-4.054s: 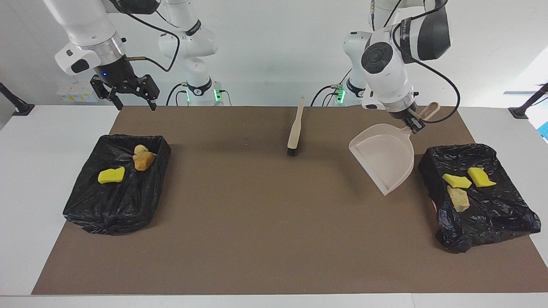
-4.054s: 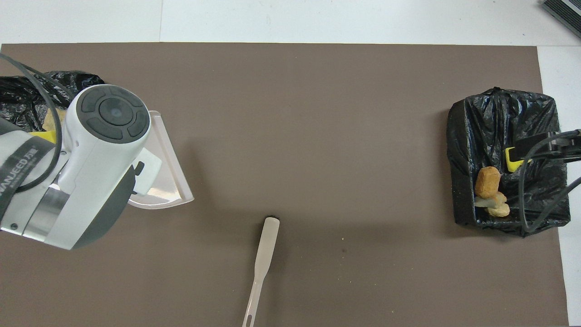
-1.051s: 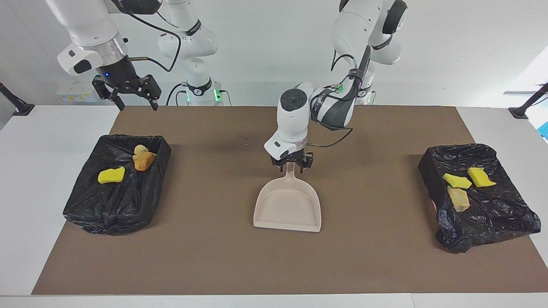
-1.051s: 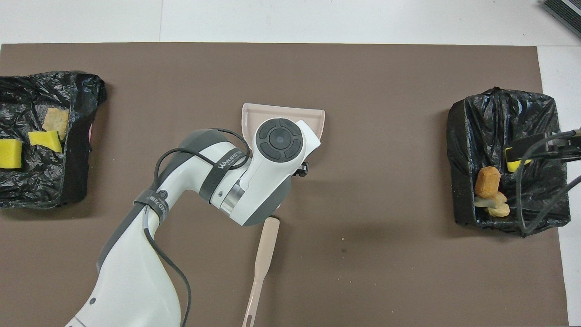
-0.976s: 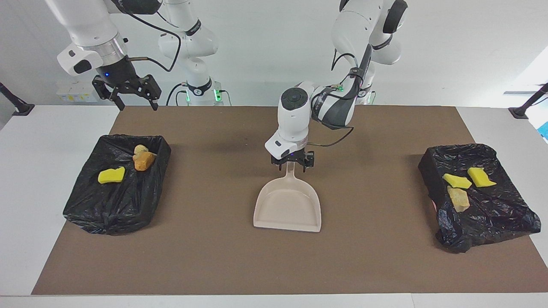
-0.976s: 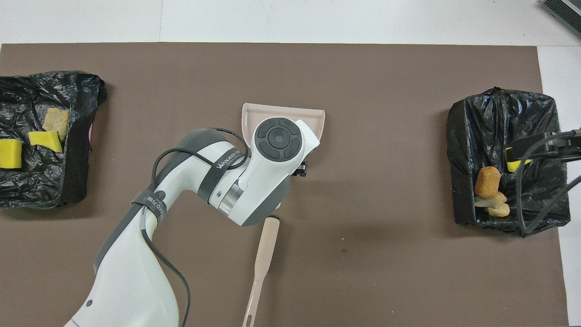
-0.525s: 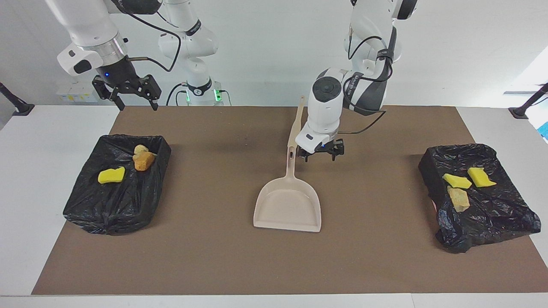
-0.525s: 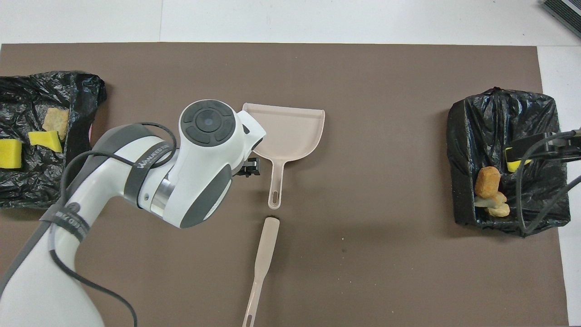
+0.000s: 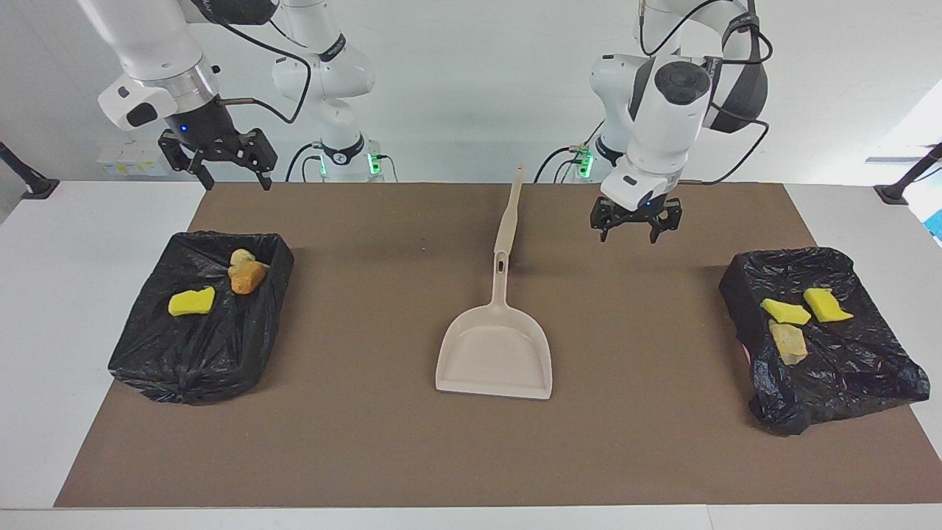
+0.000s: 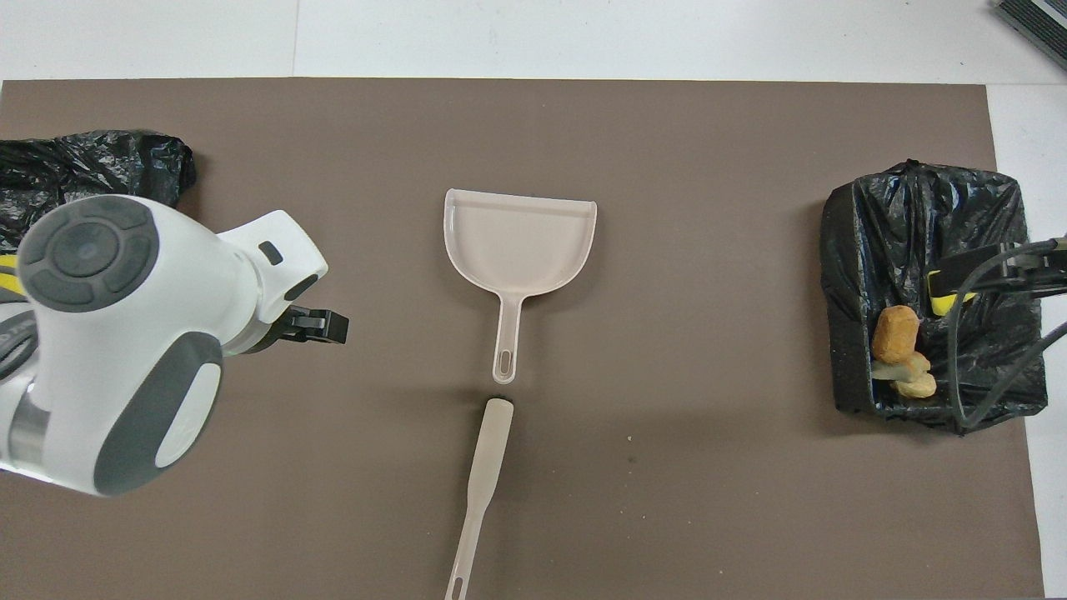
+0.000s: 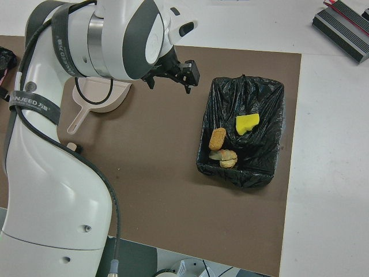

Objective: Sweep and dump trash in bin

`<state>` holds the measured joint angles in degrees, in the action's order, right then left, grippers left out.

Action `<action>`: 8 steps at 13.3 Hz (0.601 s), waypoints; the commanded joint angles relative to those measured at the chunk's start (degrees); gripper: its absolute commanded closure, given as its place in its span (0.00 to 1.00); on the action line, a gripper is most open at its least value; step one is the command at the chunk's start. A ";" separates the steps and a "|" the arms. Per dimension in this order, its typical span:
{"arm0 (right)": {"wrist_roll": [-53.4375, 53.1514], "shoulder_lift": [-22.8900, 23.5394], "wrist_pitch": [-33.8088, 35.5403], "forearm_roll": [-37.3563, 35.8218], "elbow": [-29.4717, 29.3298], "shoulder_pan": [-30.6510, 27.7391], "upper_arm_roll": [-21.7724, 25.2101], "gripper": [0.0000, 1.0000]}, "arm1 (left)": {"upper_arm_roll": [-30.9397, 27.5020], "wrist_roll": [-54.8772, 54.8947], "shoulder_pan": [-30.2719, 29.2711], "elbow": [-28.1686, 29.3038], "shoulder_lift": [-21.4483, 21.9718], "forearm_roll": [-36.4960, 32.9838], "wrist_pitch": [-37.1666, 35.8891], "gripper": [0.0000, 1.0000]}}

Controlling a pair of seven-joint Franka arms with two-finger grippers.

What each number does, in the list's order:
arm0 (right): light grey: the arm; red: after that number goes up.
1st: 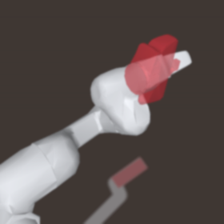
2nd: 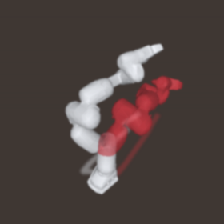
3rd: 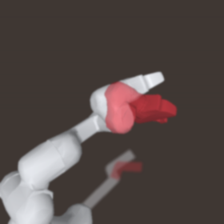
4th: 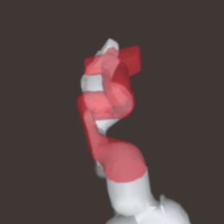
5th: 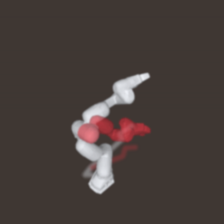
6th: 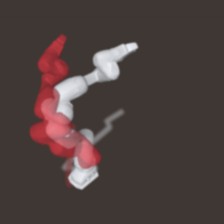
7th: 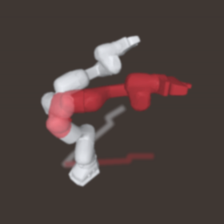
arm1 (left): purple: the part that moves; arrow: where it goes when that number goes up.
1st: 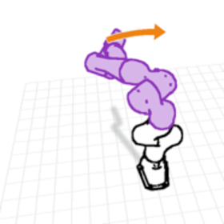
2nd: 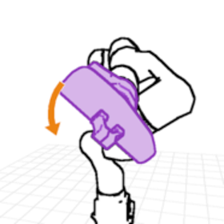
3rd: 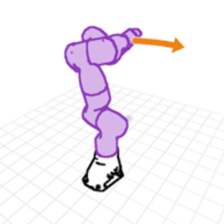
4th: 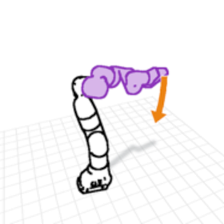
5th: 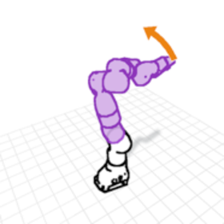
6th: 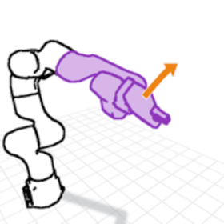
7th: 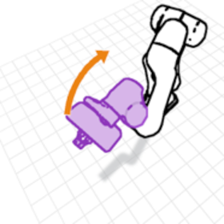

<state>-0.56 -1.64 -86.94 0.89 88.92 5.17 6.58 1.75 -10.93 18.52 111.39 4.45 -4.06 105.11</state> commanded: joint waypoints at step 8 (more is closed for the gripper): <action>-0.23 -1.18 -0.77 0.69 1.52 -0.43 -0.25 0.00 | -2.19 10.90 -4.97 -14.07 2.41 0.80 -15.97 0.00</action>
<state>-0.56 -1.64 -86.94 0.89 88.93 5.17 6.58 -0.60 -4.40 16.10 102.01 7.61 -4.05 93.47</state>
